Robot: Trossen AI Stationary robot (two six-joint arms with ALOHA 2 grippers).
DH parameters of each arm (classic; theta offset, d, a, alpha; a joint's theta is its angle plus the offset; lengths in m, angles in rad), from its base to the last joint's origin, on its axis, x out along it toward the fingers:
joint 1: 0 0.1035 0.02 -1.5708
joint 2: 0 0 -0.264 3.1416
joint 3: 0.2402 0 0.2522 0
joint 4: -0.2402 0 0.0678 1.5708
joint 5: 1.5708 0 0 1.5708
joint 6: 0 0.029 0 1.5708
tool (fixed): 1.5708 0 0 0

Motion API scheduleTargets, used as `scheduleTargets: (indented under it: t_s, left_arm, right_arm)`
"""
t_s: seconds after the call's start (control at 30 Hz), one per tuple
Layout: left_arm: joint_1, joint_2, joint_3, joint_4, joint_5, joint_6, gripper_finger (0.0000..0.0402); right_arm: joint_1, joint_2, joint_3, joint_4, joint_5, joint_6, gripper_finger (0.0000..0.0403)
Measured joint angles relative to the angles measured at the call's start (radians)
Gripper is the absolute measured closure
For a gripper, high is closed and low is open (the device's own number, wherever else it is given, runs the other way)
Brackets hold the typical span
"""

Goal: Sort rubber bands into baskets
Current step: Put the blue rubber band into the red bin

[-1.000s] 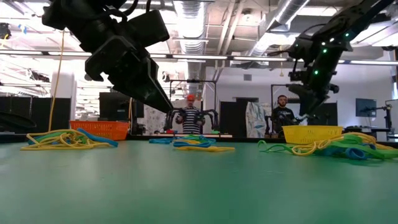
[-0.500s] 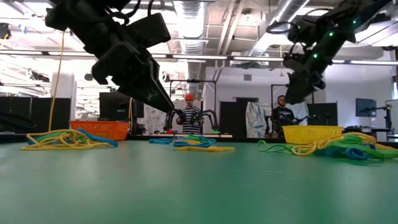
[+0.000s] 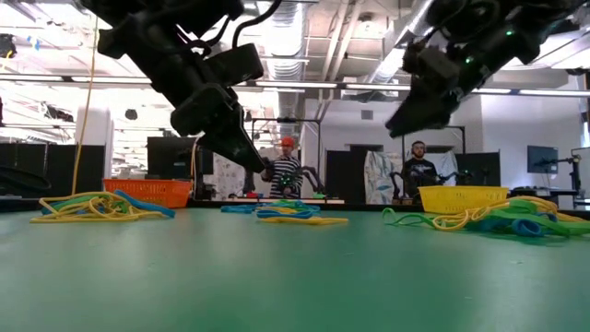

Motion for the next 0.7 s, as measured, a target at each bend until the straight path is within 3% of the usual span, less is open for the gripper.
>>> scheduleTargets:
  t_s: [0.1,0.27,0.5,0.7]
  left_arm:
    - [0.007,0.000,0.000,0.000,0.011,0.000,0.0261]
    - [0.007,0.000,0.000,0.004,0.014,0.000,0.0261]
    - [0.007,0.002,0.000,0.060,0.051,0.007,0.0261]
    - [0.007,0.004,0.001,0.085,0.062,0.018,0.0261]
  right_arm:
    - [0.102,0.000,-0.046,0.152,0.052,-0.015,0.0207]
    - [0.223,0.000,-0.081,0.263,0.099,-0.062,0.0207]
    - [0.281,0.021,-0.082,0.269,0.108,-0.064,0.0207]
    - [0.305,0.144,-0.082,0.361,0.093,-0.067,0.0207]
